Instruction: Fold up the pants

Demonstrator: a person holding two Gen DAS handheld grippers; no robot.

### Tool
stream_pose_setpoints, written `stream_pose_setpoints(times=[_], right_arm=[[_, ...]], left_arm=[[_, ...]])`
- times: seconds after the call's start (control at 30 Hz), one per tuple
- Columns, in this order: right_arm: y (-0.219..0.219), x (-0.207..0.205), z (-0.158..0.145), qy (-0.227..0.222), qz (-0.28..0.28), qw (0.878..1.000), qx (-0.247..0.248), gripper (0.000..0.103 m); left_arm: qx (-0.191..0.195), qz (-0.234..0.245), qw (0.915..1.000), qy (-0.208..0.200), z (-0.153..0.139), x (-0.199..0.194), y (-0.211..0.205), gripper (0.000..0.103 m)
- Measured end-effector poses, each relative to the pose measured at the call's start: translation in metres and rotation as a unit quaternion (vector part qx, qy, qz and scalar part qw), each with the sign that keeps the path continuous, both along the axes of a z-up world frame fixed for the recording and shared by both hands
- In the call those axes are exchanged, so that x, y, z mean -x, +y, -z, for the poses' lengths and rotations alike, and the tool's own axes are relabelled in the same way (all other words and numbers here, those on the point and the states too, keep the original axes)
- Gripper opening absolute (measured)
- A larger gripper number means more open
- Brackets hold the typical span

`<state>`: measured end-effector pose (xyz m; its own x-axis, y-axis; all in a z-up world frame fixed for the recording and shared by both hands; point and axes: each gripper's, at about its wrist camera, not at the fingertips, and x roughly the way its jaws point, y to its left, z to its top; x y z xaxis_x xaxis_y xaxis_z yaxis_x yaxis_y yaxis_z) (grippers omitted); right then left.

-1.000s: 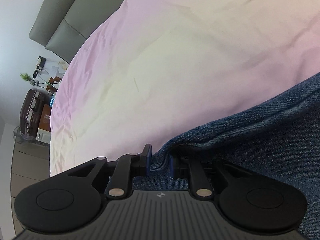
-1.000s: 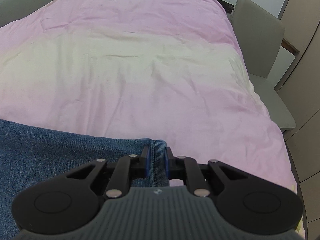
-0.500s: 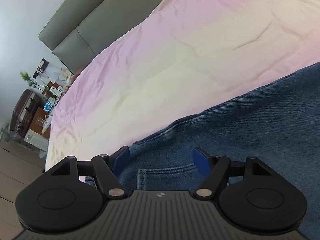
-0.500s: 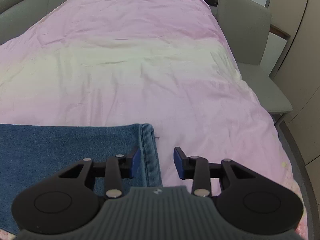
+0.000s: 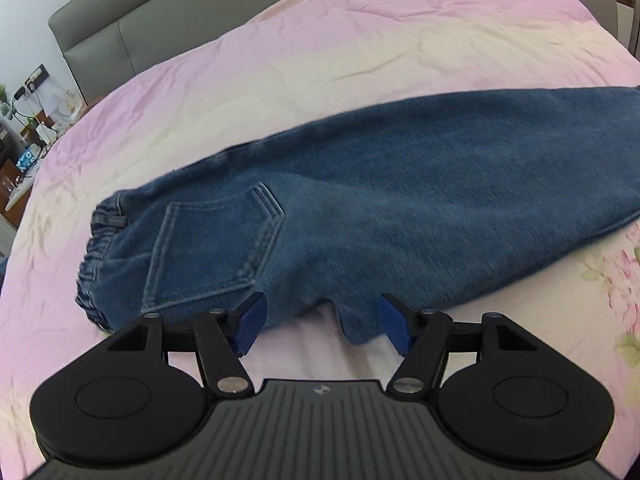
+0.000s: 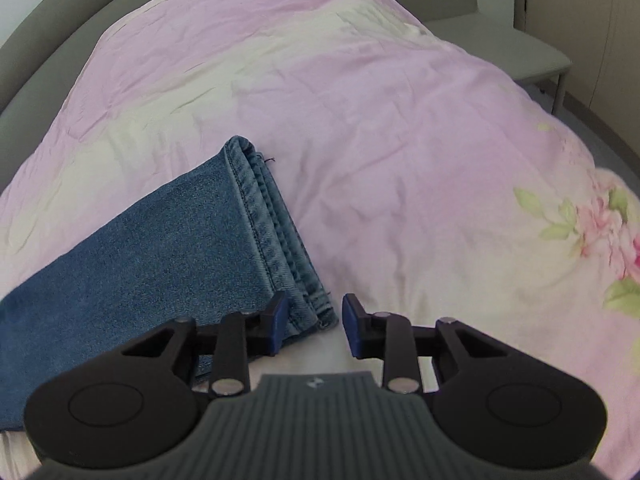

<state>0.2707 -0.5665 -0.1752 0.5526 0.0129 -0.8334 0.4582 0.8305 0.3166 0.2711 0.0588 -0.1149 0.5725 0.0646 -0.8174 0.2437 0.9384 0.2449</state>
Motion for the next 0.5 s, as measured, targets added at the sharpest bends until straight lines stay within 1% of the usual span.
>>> stream_pose_setpoints(times=[0.07, 0.13, 0.17, 0.2, 0.27, 0.33, 0.37, 0.43, 0.5], right_arm=[[0.000, 0.000, 0.009, -0.003, 0.009, 1.000, -0.021, 0.026], [0.001, -0.003, 0.019, 0.004, 0.025, 0.999, -0.038, 0.026], [0.002, -0.003, 0.021, 0.003, 0.036, 0.999, -0.041, 0.023], [0.004, -0.004, 0.021, -0.001, 0.040, 0.998, -0.041, 0.017], [0.013, -0.005, 0.013, -0.007, 0.029, 1.000, -0.009, 0.012], [0.022, -0.004, 0.000, -0.019, 0.011, 1.000, 0.023, 0.011], [0.024, -0.004, -0.006, -0.026, 0.005, 0.999, 0.031, 0.011], [0.025, -0.004, -0.015, -0.037, -0.010, 0.998, 0.042, 0.011], [0.025, -0.007, -0.018, -0.032, -0.020, 0.998, 0.049, 0.011]], left_arm=[[0.016, -0.006, 0.9998, 0.012, 0.012, 0.009, -0.003, 0.075], [0.035, -0.020, 0.9990, 0.021, 0.024, 0.015, -0.003, 0.075], [0.040, -0.028, 0.9986, 0.022, 0.030, 0.017, -0.004, 0.075], [0.043, -0.037, 0.9983, 0.018, 0.036, 0.018, -0.006, 0.073], [0.048, -0.059, 0.9971, 0.002, 0.043, 0.015, -0.006, 0.070], [0.066, -0.079, 0.9946, -0.014, 0.047, 0.009, -0.004, 0.067], [0.076, -0.091, 0.9927, -0.024, 0.047, 0.006, -0.002, 0.064], [0.098, -0.113, 0.9876, -0.048, 0.046, -0.001, 0.004, 0.062], [0.136, -0.134, 0.9801, -0.055, 0.041, -0.008, 0.011, 0.057]])
